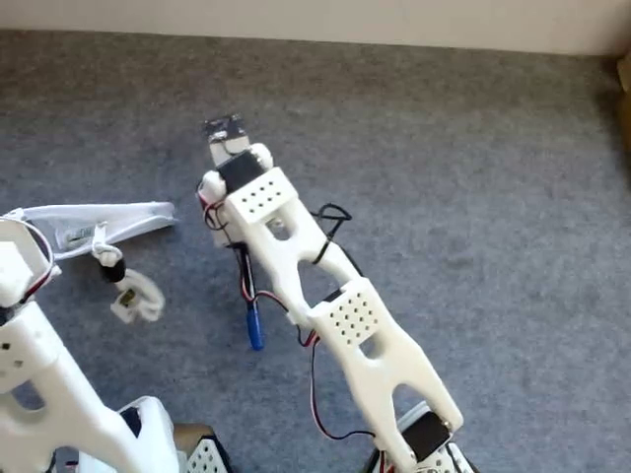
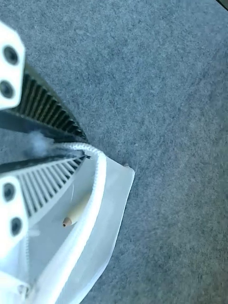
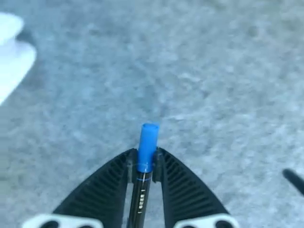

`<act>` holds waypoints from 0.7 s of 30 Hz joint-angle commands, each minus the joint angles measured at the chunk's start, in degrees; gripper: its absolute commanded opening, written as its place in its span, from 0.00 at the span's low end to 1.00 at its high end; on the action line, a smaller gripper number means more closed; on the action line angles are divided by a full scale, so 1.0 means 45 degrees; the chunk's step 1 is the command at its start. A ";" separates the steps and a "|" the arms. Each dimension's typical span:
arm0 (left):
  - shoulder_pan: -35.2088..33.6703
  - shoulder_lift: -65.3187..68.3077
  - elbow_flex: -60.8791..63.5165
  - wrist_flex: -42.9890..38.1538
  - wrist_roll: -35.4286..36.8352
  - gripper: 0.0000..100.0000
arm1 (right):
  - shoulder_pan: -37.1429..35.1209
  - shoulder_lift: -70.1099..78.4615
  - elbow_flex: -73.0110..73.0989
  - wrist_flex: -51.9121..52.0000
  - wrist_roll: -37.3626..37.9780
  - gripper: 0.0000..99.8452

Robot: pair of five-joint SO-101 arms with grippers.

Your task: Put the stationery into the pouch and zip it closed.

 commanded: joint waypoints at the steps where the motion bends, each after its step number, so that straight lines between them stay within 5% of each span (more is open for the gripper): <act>1: 0.1084 0.0205 0.0049 -0.0039 0.0137 0.01 | 0.0498 -0.1123 -0.0674 0.0283 0.0547 0.00; 8: 0.1983 0.0283 -0.1201 0.0781 -0.0254 0.01 | 0.0967 -0.3937 0.2589 0.0303 0.1192 0.00; 21: 0.5968 0.1612 -0.4288 0.3223 -0.0742 0.01 | 0.2335 -1.0051 1.1380 0.0205 0.1270 0.00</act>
